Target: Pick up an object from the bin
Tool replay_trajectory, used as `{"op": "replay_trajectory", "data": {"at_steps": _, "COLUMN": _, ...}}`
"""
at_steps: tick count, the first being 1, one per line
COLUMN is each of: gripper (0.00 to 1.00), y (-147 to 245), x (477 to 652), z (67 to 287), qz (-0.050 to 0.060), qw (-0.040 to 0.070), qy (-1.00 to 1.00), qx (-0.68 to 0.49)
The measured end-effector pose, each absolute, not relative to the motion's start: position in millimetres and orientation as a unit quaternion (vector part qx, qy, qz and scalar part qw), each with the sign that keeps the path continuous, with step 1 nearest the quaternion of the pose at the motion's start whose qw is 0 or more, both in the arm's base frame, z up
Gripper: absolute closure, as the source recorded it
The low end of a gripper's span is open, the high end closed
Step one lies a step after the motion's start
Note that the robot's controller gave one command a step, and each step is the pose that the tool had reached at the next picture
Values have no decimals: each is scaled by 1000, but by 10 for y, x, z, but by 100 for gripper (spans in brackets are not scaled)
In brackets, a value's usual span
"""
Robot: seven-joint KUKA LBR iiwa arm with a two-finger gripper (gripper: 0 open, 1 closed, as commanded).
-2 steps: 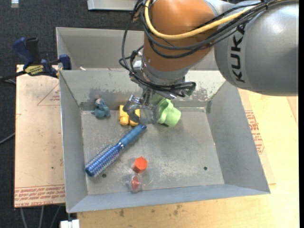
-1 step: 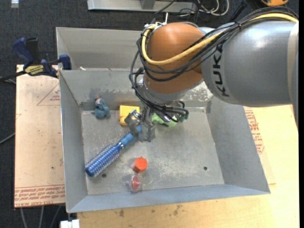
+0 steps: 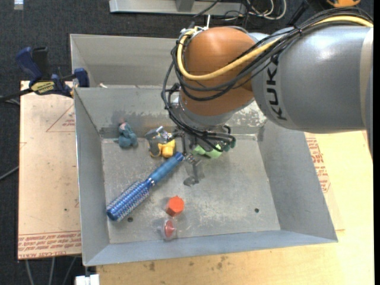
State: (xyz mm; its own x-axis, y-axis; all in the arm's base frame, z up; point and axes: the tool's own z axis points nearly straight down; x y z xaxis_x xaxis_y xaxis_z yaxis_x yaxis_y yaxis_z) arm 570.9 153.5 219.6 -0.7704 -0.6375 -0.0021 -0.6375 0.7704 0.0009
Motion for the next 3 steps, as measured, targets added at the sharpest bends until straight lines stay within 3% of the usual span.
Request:
{"op": "replay_trajectory", "data": {"at_steps": 1, "gripper": 0, "y": 1344, "x": 5932, "z": 691, "qz": 1, "qw": 2, "qy": 886, "qx": -464}}
{"op": "replay_trajectory", "data": {"at_steps": 2, "gripper": 100, "y": 1336, "x": 5930, "z": 708, "qz": 1, "qw": 1, "qy": 886, "qx": -464}}
{"op": "replay_trajectory", "data": {"at_steps": 3, "gripper": 100, "y": 1496, "x": 6070, "z": 2905, "qz": -1, "qw": 6, "qy": 891, "qx": -454}}
